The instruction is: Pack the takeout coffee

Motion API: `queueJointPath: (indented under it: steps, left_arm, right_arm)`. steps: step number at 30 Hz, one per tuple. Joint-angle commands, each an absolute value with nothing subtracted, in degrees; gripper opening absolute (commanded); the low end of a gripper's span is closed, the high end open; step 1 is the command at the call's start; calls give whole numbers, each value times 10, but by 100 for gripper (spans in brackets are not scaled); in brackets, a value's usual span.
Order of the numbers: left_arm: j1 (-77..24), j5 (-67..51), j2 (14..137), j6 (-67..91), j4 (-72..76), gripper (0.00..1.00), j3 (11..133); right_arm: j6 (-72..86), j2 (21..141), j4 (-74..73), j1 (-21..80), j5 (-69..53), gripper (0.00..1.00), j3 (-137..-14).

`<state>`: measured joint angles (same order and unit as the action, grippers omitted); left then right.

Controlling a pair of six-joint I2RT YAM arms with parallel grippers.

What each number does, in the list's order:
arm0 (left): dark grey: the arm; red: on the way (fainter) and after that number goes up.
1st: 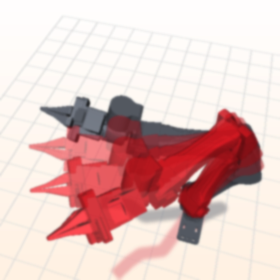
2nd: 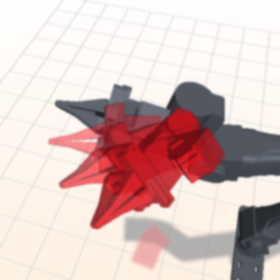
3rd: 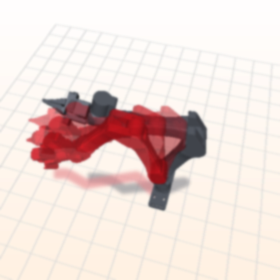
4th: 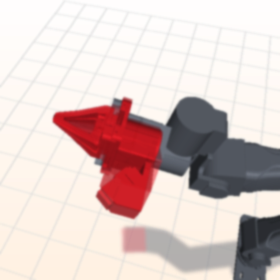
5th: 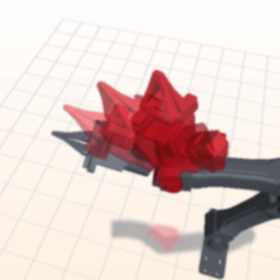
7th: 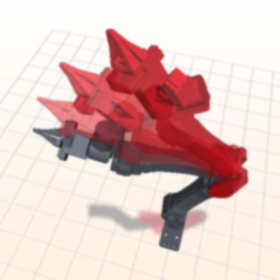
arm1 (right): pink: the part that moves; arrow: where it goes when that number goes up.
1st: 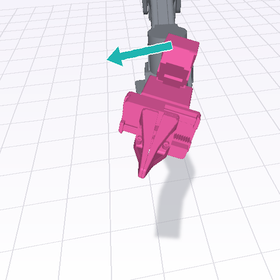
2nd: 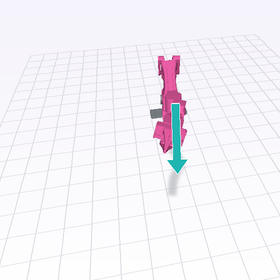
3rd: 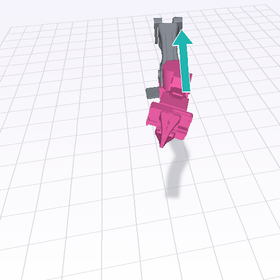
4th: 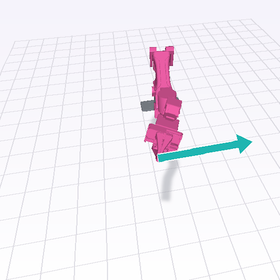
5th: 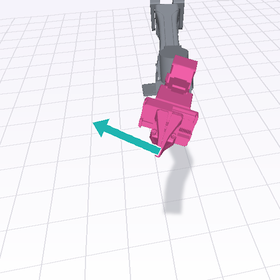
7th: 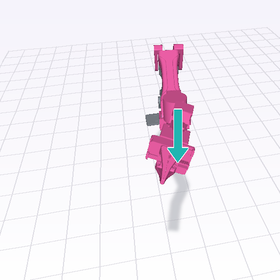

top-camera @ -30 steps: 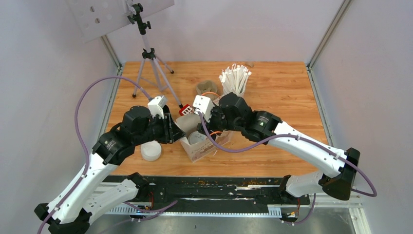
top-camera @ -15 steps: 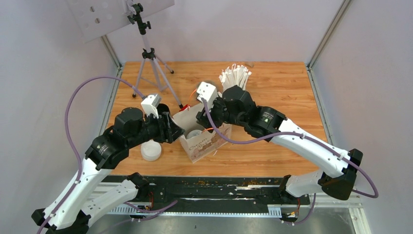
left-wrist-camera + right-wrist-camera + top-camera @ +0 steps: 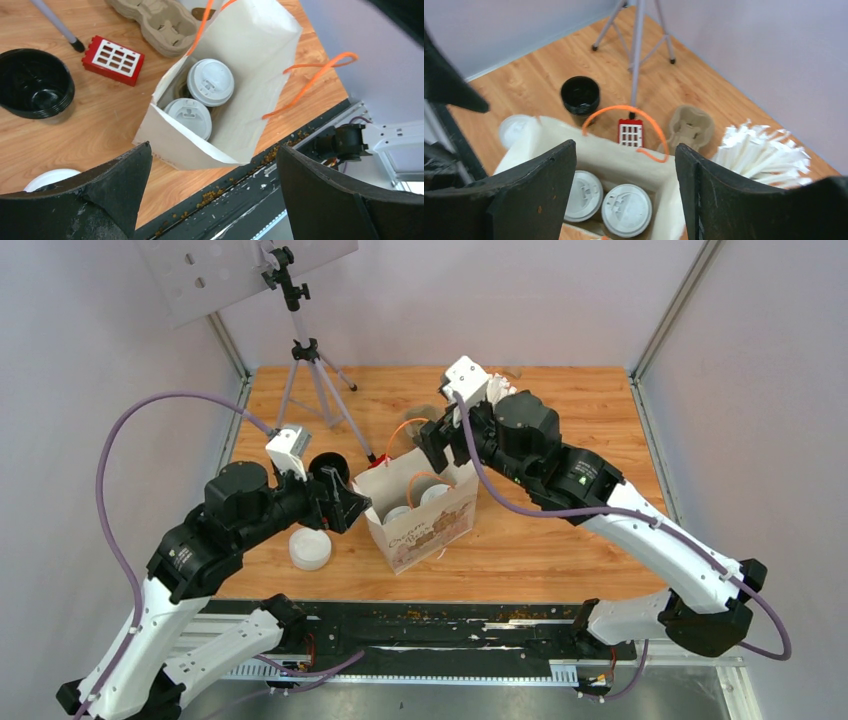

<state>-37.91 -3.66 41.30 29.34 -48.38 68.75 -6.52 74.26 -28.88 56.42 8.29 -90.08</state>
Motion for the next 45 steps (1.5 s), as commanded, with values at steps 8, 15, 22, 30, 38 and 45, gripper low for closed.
queueJointPath:
  steps: [8,15,22,30,38,45]
  left_arm:
    - [-381,57,391,252,-548,100,699]
    - [-381,54,373,260,-582,100,676]
    - [-381,45,368,270,-605,100,683]
    - [-381,40,351,308,-589,100,660]
    - [-382,66,351,330,-577,100,668]
    - [-382,70,366,336,-565,100,680]
  right_arm:
    - [-44,776,-303,380,114,71,-892]
    - [-126,854,-264,305,-24,68,-873]
    - [-174,907,-233,271,-86,65,-860]
    - [-215,934,-229,269,-68,57,-856]
    - [-237,955,-261,268,-68,29,-882]
    - [-226,955,-308,267,-51,0,-926]
